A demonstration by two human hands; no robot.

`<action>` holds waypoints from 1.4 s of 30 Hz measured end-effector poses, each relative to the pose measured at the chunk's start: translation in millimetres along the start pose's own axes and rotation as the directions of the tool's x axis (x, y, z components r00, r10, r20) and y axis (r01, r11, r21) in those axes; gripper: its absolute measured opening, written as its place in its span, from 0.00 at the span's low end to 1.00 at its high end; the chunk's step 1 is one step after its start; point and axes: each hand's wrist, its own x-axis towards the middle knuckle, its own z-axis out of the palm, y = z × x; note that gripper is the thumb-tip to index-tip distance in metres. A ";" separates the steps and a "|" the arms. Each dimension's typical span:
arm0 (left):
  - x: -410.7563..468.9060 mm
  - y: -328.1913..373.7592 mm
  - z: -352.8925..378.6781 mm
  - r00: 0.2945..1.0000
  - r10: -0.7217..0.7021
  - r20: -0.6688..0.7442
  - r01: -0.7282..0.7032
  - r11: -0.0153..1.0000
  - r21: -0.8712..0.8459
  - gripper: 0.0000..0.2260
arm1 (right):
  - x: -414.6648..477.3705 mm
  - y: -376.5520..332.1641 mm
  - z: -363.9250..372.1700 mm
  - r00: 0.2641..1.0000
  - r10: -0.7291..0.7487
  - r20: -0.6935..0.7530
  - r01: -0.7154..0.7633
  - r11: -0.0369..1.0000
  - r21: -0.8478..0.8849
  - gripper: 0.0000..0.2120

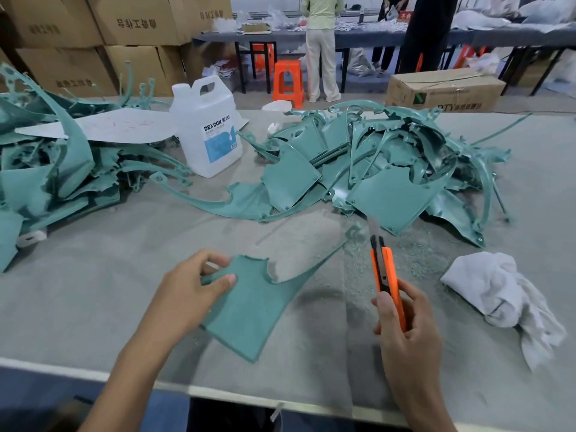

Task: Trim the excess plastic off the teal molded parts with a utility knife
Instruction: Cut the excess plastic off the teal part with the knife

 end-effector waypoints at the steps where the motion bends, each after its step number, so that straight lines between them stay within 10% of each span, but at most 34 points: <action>1: 1.1 -7.1 8.2 1.000 -0.011 -0.001 0.011 0.994 0.105 0.09 | -1.1 -1.9 0.3 1.000 -0.007 0.005 0.007 1.000 -0.014 0.15; 4: -2.6 -21.3 30.2 0.999 0.048 0.001 -0.043 0.891 0.453 0.19 | -5.0 -9.6 1.2 0.998 -0.054 0.045 0.057 0.996 -0.074 0.13; 12: -15.7 0.6 79.1 0.999 0.037 0.037 -0.050 0.883 0.466 0.49 | -6.3 -39.5 10.2 0.863 -0.111 0.494 0.292 0.906 -0.307 0.24; 42: -17.5 -11.7 89.9 0.997 0.067 -0.042 -0.043 0.903 0.427 0.51 | 46.7 -76.2 3.8 0.789 -0.271 0.551 0.561 0.682 -0.468 0.23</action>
